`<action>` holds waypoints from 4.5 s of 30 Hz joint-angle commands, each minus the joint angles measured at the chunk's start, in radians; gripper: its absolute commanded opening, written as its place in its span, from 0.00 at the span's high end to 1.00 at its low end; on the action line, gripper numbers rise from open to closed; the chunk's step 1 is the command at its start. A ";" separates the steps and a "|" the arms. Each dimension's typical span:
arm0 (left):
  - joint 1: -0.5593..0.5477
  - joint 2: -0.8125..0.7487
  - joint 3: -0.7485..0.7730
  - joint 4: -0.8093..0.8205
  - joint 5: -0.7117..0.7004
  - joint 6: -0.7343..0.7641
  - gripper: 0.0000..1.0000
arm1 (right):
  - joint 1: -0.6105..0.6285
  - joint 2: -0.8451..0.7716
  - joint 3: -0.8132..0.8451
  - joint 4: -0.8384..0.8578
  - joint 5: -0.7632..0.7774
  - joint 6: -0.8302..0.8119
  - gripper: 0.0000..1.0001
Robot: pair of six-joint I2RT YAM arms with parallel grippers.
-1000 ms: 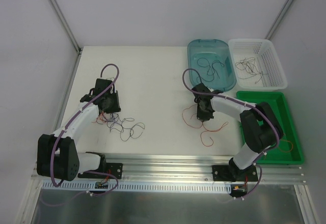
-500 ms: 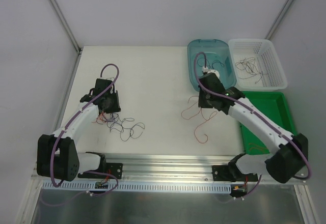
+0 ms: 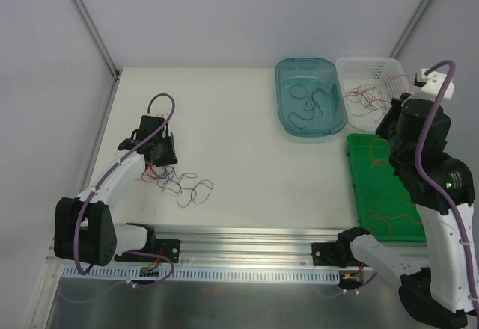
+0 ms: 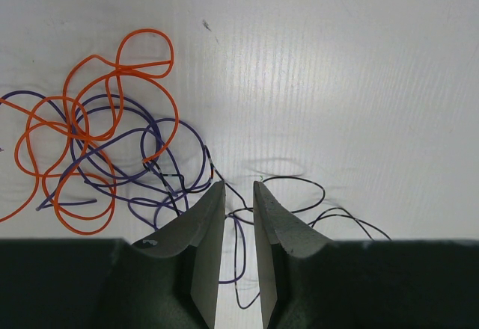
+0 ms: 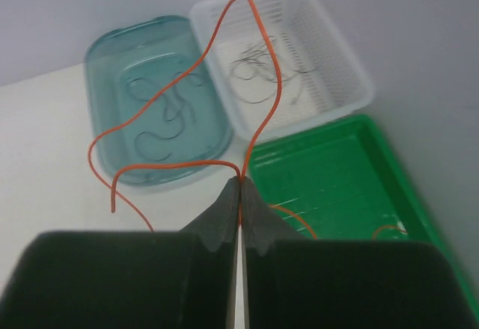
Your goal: Untangle the cables
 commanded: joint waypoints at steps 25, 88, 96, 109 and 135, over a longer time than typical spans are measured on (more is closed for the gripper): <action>-0.008 -0.034 -0.005 0.009 0.029 0.017 0.78 | -0.702 0.043 -0.631 0.228 -0.172 0.292 0.18; -0.434 -0.045 0.135 0.006 0.077 -0.440 1.00 | 0.570 0.314 -0.867 1.057 -0.843 0.343 0.01; -0.436 -0.097 0.109 0.006 0.083 -0.452 1.00 | 0.589 0.499 -0.783 1.141 -0.777 0.335 0.03; -0.436 -0.149 0.063 0.006 0.048 -0.442 1.00 | 0.589 0.555 -0.726 1.126 -0.789 0.286 0.71; -0.109 -0.039 -0.068 0.004 -0.075 -0.310 1.00 | 0.566 -0.197 -0.385 0.041 -0.289 -0.008 0.99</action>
